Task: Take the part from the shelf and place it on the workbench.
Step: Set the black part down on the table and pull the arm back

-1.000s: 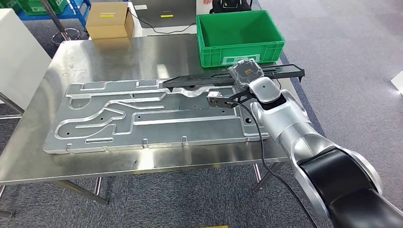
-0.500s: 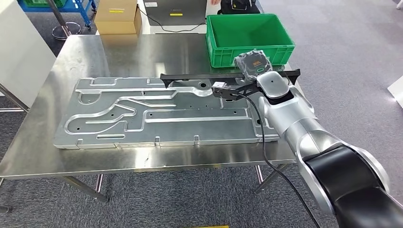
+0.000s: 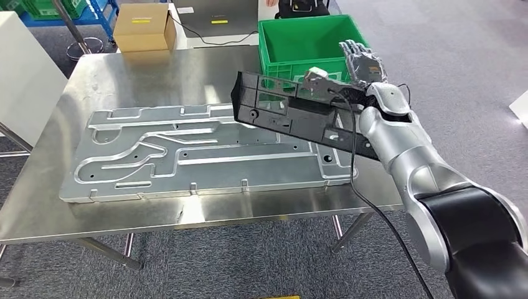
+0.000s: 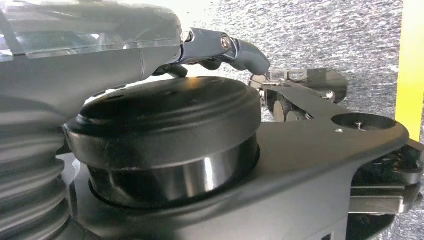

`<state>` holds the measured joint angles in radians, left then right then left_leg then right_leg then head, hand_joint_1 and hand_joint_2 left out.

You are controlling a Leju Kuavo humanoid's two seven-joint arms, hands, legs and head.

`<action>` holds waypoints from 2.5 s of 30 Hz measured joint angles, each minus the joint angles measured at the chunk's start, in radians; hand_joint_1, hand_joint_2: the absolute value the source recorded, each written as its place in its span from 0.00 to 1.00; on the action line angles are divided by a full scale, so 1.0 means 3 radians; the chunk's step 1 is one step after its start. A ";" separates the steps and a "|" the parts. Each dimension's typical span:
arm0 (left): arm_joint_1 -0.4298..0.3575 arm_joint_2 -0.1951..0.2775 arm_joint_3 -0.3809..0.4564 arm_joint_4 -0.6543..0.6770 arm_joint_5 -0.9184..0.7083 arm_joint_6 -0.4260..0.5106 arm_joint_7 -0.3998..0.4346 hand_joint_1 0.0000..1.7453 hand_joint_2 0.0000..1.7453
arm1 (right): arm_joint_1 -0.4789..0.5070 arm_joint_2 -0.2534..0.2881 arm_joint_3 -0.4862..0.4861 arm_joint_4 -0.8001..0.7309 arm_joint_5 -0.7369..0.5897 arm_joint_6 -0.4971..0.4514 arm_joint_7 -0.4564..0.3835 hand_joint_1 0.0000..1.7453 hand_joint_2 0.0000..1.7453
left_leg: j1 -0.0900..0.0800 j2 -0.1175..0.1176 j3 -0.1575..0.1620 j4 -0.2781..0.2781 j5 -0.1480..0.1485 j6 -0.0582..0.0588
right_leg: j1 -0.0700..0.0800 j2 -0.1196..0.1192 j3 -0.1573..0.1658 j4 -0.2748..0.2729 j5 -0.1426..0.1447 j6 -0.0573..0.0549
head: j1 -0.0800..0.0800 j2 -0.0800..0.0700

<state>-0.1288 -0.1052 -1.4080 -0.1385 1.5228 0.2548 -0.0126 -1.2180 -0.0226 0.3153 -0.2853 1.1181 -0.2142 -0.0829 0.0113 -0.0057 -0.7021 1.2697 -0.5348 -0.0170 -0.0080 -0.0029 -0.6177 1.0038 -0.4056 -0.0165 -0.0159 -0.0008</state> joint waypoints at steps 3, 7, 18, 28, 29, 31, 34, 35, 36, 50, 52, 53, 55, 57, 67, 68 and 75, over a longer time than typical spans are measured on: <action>0.0007 0.0001 0.0000 0.0000 0.0005 0.0018 -0.0035 0.00 1.00 | -0.0025 -0.0045 -0.0516 -0.0009 -0.0830 0.0372 -0.0077 0.00 0.00 | 0.0008 0.0002 0.0296 -0.0620 0.0278 0.0016 | 0.0006 0.0009 -0.0007 0.0049 -0.0029 0.0042 | 0.0002 0.0000; 0.0022 0.0003 0.0000 0.0000 -0.0005 0.0018 -0.0091 0.00 1.00 | -0.0057 -0.0175 -0.1197 -0.0034 -0.1455 0.0717 -0.0154 0.00 0.00 | -0.0009 -0.0012 0.0345 -0.0781 0.0302 0.0105 | 0.0010 -0.0005 -0.0037 0.0070 -0.0028 0.0117 | 0.0003 0.0000; 0.0024 0.0004 0.0011 -0.0001 0.0019 0.0028 -0.0177 0.00 1.00 | -0.0024 -0.0435 -0.1879 -0.0073 -0.1697 0.0928 -0.0296 0.00 0.00 | -0.0010 -0.0011 0.0337 -0.0798 0.0328 0.0163 | -0.0004 0.0004 -0.0102 0.0273 -0.0097 0.0156 | 0.0012 0.0000; 0.0023 0.0007 0.0013 0.0000 0.0022 0.0027 -0.0188 0.00 1.00 | -0.0028 -0.0456 -0.1952 -0.0092 -0.1706 0.0952 -0.0304 0.00 0.00 | -0.0016 -0.0001 -0.0048 0.0043 -0.0114 0.0028 | -0.0008 0.0001 0.0033 -0.0006 -0.0033 0.0023 | -0.0003 0.0000; 0.0022 0.0007 0.0015 -0.0001 0.0023 0.0027 -0.0192 0.00 1.00 | -0.0022 -0.0456 -0.1956 -0.0092 -0.1710 0.0954 -0.0305 0.00 0.00 | -0.0015 -0.0001 -0.0097 0.0145 -0.0125 0.0024 | -0.0007 0.0002 0.0033 -0.0002 -0.0035 0.0021 | -0.0003 0.0000; 0.0019 0.0007 0.0018 -0.0001 0.0029 0.0028 -0.0198 0.00 1.00 | -0.0013 -0.0456 -0.1971 -0.0092 -0.1759 0.0998 -0.0341 0.00 0.00 | -0.0014 0.0000 -0.0003 -0.0049 0.0044 0.0028 | -0.0007 0.0009 0.0034 0.0012 -0.0044 0.0023 | -0.0003 0.0000; 0.0021 0.0007 0.0033 -0.0001 0.0060 0.0039 -0.0205 0.00 1.00 | 0.0001 -0.0460 -0.2045 -0.0099 -0.1990 0.1232 -0.0561 0.00 0.00 | -0.0023 0.0002 0.0304 -0.0695 0.0299 0.0070 | 0.0005 0.0021 0.0025 0.0050 -0.0069 0.0054 | -0.0002 0.0000; 0.0022 0.0007 0.0041 0.0000 0.0072 0.0043 -0.0209 0.00 1.00 | 0.0023 -0.0463 -0.2087 -0.0111 -0.2105 0.1355 -0.0679 0.00 0.00 | -0.0028 -0.0001 0.0344 -0.0782 0.0310 0.0085 | 0.0009 0.0019 0.0019 0.0057 -0.0072 0.0069 | -0.0001 0.0000; 0.0024 0.0007 0.0049 0.0000 0.0080 0.0046 -0.0210 0.00 1.00 | 0.0059 -0.0466 -0.2131 -0.0133 -0.2227 0.1486 -0.0812 0.00 0.00 | -0.0034 -0.0006 0.0352 -0.0792 0.0304 0.0098 | 0.0013 0.0016 0.0016 0.0056 -0.0069 0.0085 | 0.0000 0.0000; 0.0034 0.0003 0.0323 -0.0001 0.0122 0.0125 -0.0241 0.00 0.00 | 0.2053 -0.0297 -0.1136 -0.2894 -0.4260 0.1362 -0.1286 0.00 0.00 | -0.0013 -0.0026 0.0395 -0.0846 0.0314 0.0125 | -0.0003 0.0011 0.0038 0.0054 -0.0073 0.0147 | 0.0008 0.0000; 0.0037 0.0000 0.0374 -0.0001 0.0122 0.0154 -0.0234 0.00 0.00 | 0.2398 -0.0252 -0.0893 -0.3415 -0.4142 0.1197 -0.1318 0.00 0.00 | -0.0011 -0.0028 0.0407 -0.0860 0.0309 0.0088 | 0.0018 0.0011 0.0056 0.0019 -0.0081 0.0104 | 0.0008 0.0000; 0.0039 -0.0001 0.0398 -0.0001 0.0122 0.0171 -0.0227 0.00 0.00 | 0.2573 -0.0219 -0.0777 -0.3662 -0.4069 0.1140 -0.1327 0.00 0.00 | -0.0009 -0.0026 0.0411 -0.0857 0.0298 0.0067 | 0.0012 0.0007 0.0064 0.0009 -0.0079 0.0083 | 0.0007 0.0000; 0.0038 0.0000 0.0437 -0.0001 0.0122 0.0205 -0.0216 0.00 0.00 | 0.2891 -0.0146 -0.0558 -0.4104 -0.3920 0.1039 -0.1345 0.00 0.00 | -0.0010 -0.0015 0.0370 -0.0735 0.0194 0.0032 | -0.0004 -0.0001 0.0081 -0.0015 -0.0074 0.0035 | 0.0003 0.0000; 0.0039 0.0002 0.0463 0.0000 0.0122 0.0240 -0.0214 0.00 0.00 | 0.3165 -0.0077 -0.0365 -0.4450 -0.3823 0.0962 -0.1359 0.00 0.00 | -0.0008 -0.0004 0.0206 -0.0349 -0.0034 0.0012 | -0.0005 -0.0008 0.0089 -0.0022 -0.0079 -0.0001 | -0.0002 0.0000; 0.0026 0.0030 0.0561 0.0000 0.0118 0.0282 -0.0199 0.00 0.00 | 0.3735 0.0144 0.0026 -0.4933 -0.3669 0.0845 -0.1253 0.00 0.00 | -0.0023 -0.0007 0.0479 -0.0841 0.0223 0.0075 | 0.0021 0.0024 0.0075 0.0050 -0.0111 0.0057 | 0.0002 0.0000; 0.0027 0.0031 0.0562 0.0000 0.0115 0.0282 -0.0196 0.00 0.00 | 0.3769 0.0160 0.0026 -0.4954 -0.3657 0.0828 -0.1245 0.00 0.00 | -0.0020 -0.0007 0.0482 -0.0850 0.0237 0.0096 | 0.0015 0.0023 0.0074 0.0051 -0.0110 0.0076 | 0.0002 0.0000; 0.0029 0.0042 0.0562 0.0000 0.0090 0.0267 -0.0202 0.00 0.00 | 0.3996 0.0199 0.0026 -0.5052 -0.3639 0.0783 -0.1250 0.00 0.00 | -0.0009 0.0010 0.0459 -0.0882 0.0285 0.0164 | -0.0020 0.0018 -0.0326 0.0982 -0.0591 0.0181 | 0.0007 0.0000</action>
<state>-0.1200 -0.0926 -1.2394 -0.1385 1.5496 0.3350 -0.0731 -0.0192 0.0372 0.3231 -1.8009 0.0264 0.0209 -0.4578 0.0087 -0.0028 -0.5643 1.0051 -0.4493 0.0322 -0.0141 0.0024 -0.7155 1.2985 -0.5829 0.0377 -0.0137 -0.0008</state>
